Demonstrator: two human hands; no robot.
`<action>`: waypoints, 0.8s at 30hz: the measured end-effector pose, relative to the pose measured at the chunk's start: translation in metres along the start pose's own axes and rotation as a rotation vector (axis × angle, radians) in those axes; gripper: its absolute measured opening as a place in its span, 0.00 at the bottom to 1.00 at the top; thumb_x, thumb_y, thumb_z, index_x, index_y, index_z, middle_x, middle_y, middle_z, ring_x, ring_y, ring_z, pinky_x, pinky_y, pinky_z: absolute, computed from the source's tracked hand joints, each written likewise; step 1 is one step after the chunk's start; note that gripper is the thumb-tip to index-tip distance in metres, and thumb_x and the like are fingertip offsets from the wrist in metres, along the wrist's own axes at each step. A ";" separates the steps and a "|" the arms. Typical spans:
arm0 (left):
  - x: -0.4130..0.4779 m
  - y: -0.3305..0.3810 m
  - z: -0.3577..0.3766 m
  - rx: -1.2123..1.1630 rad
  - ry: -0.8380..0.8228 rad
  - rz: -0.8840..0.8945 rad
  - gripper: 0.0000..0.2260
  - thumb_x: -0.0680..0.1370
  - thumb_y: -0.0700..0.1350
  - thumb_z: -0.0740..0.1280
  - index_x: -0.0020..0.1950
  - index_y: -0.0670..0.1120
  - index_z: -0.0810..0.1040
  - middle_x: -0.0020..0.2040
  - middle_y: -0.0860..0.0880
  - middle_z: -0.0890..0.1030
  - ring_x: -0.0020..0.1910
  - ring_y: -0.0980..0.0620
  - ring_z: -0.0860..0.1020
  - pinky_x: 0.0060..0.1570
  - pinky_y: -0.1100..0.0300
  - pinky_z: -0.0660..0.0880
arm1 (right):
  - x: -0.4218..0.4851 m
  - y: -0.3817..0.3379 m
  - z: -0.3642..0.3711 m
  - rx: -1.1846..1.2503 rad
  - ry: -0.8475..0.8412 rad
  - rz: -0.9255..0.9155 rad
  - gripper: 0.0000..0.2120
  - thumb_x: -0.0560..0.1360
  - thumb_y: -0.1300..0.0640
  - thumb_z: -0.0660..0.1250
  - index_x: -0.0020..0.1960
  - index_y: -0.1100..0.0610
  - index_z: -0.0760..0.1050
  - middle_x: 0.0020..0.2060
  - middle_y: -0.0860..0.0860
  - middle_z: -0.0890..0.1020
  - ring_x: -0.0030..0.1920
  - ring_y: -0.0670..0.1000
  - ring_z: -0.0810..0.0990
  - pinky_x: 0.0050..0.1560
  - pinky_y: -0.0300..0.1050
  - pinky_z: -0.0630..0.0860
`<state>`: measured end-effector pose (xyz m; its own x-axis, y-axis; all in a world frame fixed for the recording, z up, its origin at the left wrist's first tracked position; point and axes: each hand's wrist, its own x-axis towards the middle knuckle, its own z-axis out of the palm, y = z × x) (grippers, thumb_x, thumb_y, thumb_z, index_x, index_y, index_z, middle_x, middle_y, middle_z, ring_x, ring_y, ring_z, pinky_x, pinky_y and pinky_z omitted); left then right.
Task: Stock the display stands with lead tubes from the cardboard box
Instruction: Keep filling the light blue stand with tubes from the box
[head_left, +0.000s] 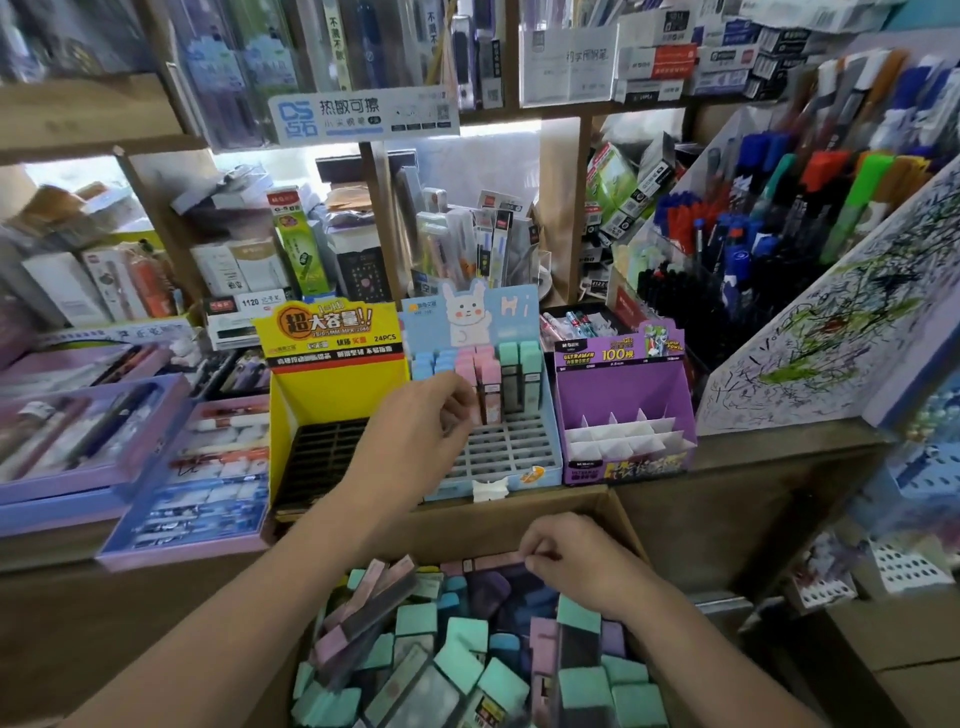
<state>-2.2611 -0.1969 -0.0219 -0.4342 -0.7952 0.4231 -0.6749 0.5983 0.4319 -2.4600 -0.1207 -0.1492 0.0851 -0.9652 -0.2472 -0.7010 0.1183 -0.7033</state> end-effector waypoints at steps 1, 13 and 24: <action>-0.015 -0.005 -0.001 -0.021 -0.015 -0.035 0.06 0.77 0.41 0.71 0.51 0.51 0.78 0.44 0.56 0.80 0.44 0.57 0.78 0.44 0.59 0.79 | 0.000 -0.001 0.001 -0.007 0.004 -0.014 0.07 0.80 0.53 0.69 0.48 0.42 0.80 0.47 0.42 0.82 0.49 0.42 0.81 0.52 0.43 0.81; -0.149 -0.067 0.017 0.024 -0.301 -0.525 0.11 0.75 0.52 0.72 0.53 0.53 0.74 0.46 0.57 0.76 0.53 0.51 0.77 0.49 0.56 0.74 | 0.001 -0.029 0.015 -0.120 -0.130 -0.126 0.07 0.81 0.57 0.69 0.51 0.44 0.79 0.44 0.43 0.83 0.45 0.40 0.81 0.44 0.35 0.78; -0.164 -0.085 0.039 0.159 -0.451 -0.652 0.26 0.75 0.51 0.71 0.71 0.50 0.70 0.63 0.47 0.77 0.64 0.45 0.73 0.65 0.53 0.69 | 0.031 -0.079 0.079 -0.283 -0.162 -0.308 0.26 0.80 0.58 0.68 0.77 0.51 0.67 0.69 0.47 0.71 0.71 0.49 0.69 0.72 0.45 0.67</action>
<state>-2.1563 -0.1210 -0.1591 -0.0998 -0.9627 -0.2514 -0.9375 0.0064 0.3479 -2.3461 -0.1417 -0.1540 0.4146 -0.8936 -0.1717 -0.7898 -0.2597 -0.5557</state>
